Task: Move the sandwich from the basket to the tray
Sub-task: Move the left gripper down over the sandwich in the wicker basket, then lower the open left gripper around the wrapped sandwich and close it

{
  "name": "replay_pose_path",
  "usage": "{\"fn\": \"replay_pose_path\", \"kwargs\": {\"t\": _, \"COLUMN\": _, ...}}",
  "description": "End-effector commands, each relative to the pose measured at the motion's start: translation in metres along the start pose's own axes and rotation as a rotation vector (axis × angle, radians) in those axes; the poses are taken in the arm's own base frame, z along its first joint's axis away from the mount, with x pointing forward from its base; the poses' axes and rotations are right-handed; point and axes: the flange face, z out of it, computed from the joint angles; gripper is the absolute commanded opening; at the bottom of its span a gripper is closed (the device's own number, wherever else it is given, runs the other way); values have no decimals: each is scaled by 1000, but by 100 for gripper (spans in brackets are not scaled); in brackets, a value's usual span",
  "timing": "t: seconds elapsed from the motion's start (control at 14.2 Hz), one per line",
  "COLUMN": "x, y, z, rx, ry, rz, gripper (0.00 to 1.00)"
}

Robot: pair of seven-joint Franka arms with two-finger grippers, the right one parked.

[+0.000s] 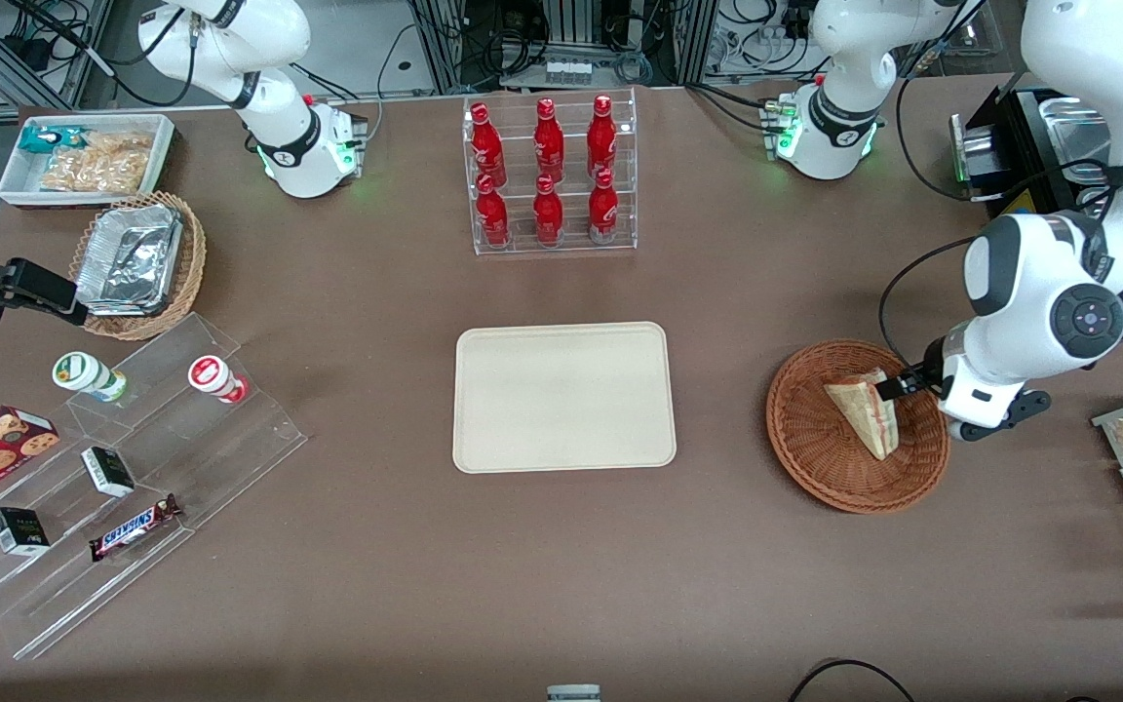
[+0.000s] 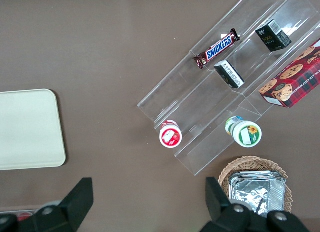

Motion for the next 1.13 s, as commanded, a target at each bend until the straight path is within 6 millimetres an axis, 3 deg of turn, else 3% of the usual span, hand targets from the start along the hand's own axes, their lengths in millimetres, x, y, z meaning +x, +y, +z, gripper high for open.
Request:
{"fn": "replay_pose_path", "kwargs": {"t": 0.0, "x": 2, "y": 14, "z": 16, "rx": -4, "ry": 14, "rz": -59, "gripper": 100}}
{"fn": "replay_pose_path", "kwargs": {"t": 0.14, "x": -1, "y": 25, "z": 23, "rx": -7, "ry": 13, "rz": -85, "gripper": 100}}
{"fn": "replay_pose_path", "kwargs": {"t": 0.7, "x": 1, "y": 29, "z": 40, "rx": -16, "ry": 10, "rz": -87, "gripper": 99}}
{"fn": "replay_pose_path", "kwargs": {"t": 0.77, "x": -1, "y": 27, "z": 45, "rx": -19, "ry": 14, "rz": -86, "gripper": 96}}
{"fn": "replay_pose_path", "kwargs": {"t": 0.99, "x": -6, "y": 27, "z": 52, "rx": -34, "ry": 35, "rz": -83, "gripper": 70}}
{"fn": "replay_pose_path", "kwargs": {"t": 1.06, "x": -6, "y": 27, "z": 52, "rx": -34, "ry": 35, "rz": -85, "gripper": 69}}
